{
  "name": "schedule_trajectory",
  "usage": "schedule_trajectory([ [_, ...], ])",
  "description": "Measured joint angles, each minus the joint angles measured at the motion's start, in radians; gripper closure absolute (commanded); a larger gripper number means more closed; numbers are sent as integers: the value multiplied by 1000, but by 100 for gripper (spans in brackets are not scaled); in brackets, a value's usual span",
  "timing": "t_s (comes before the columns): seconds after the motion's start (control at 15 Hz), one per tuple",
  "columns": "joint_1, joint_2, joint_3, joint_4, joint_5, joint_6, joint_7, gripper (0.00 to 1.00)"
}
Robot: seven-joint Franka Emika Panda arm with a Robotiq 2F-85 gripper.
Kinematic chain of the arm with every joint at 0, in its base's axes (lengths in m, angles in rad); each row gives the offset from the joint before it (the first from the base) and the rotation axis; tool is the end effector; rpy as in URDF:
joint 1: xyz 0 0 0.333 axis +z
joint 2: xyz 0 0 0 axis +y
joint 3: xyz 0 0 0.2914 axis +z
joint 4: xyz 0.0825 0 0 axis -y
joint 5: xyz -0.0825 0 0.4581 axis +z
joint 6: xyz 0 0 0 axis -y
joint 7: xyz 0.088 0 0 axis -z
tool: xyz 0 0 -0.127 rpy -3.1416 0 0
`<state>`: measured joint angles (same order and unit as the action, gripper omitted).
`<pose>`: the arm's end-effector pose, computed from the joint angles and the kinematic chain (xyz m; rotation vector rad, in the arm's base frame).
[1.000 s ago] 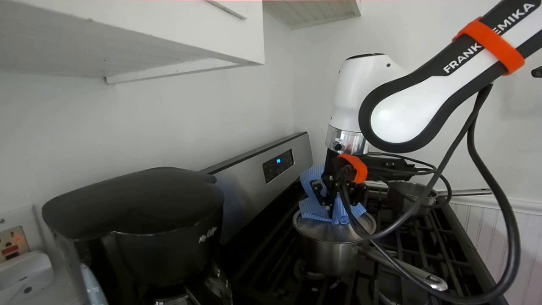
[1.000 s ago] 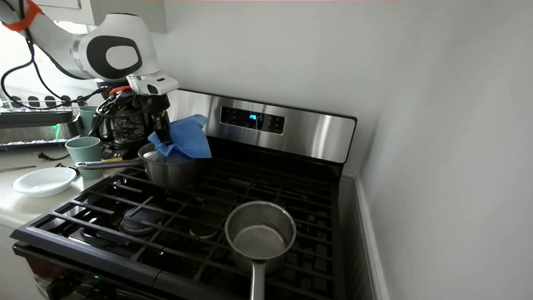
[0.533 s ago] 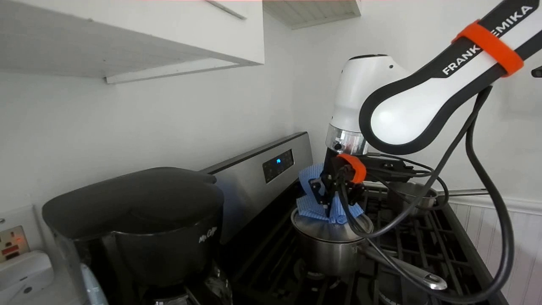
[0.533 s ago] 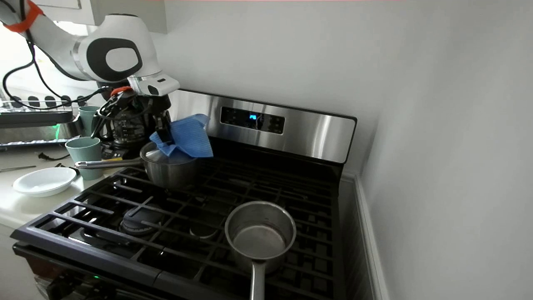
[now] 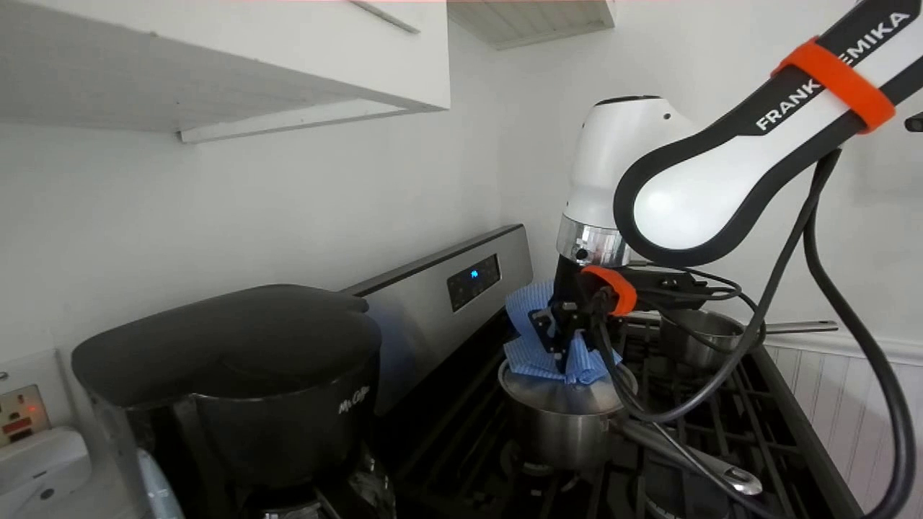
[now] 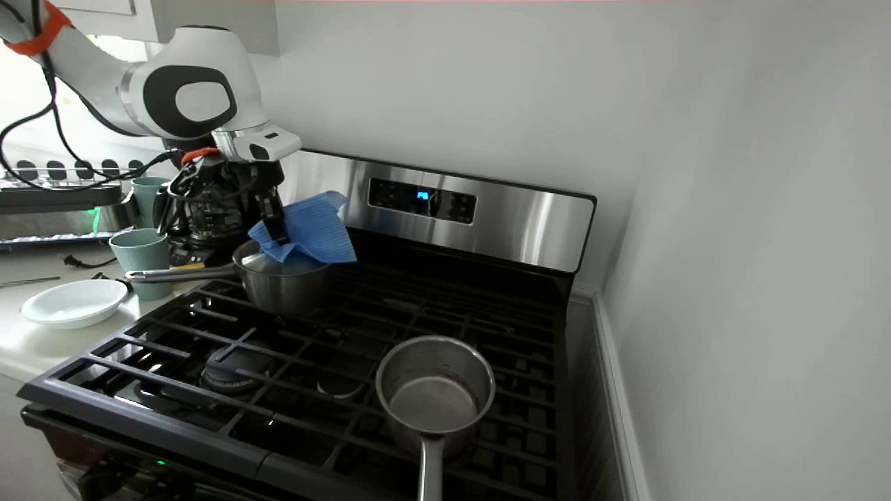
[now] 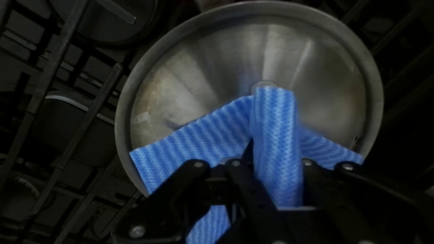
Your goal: Put the lid on the pot
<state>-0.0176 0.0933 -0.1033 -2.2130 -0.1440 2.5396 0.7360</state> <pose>0.6148 -0.0750 0.2663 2.8752 -1.1253 0.3935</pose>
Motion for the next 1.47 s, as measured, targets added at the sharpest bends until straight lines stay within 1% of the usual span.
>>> schedule_trajectory([
  [0.07, 0, 0, 0, 0, 0, -1, -5, 49],
  [0.13, 0, -1, 0, 0, 0, -2, -9, 43],
  [0.2, -1, 0, 0, 0, 0, -2, -12, 35],
  [0.53, -2, -1, 0, 1, 0, -2, -20, 2],
  [0.6, -3, -1, 0, 1, 0, -3, -21, 0],
  [0.87, -4, -1, 0, 3, 0, -4, -26, 0],
  [1.47, -7, -2, -1, 37, 7, -82, -32, 0],
])
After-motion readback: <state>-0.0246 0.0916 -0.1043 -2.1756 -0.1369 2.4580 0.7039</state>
